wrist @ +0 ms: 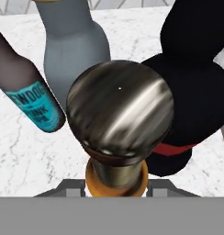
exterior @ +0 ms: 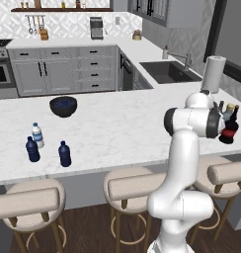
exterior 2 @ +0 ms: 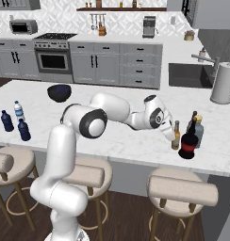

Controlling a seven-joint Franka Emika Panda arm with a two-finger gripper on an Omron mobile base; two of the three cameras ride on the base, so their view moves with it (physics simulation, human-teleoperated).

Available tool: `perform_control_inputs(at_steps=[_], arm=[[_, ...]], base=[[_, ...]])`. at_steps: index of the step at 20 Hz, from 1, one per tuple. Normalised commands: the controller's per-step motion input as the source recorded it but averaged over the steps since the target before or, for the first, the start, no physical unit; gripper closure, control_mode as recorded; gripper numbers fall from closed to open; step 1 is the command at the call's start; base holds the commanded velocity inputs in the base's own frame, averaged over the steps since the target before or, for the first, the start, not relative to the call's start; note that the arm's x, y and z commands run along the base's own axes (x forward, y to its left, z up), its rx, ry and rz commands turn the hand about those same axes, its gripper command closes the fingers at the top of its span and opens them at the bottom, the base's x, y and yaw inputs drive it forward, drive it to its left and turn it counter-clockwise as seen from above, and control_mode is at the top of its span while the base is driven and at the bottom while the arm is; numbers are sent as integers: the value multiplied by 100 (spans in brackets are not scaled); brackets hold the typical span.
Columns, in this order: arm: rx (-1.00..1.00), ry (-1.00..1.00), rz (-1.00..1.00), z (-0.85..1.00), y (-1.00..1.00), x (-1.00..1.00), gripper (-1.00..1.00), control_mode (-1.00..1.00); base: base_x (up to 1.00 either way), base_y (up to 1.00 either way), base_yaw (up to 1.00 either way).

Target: Move the plastic bottles in the middle to the plastics group, and the glass bottles in the middle to the glass group.

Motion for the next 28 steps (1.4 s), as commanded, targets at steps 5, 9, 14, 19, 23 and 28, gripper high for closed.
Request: perform_control_inputs(at_steps=[5,9,14,19,23,28], arm=[[0,1,0,-48,0,20,100,-100],[0,0,0,-12,0,3,100,-100],[0,0,0,0,0,0,-100,-100],[0,0,0,0,0,0,-100,-100],[0,0,0,0,0,0,-100,-100],[-1,0,0,9,0,0,-100,-100]], base=[[0,0,0],[0,0,0],[0,0,0],[0,0,0],[0,0,0],[0,0,0]])
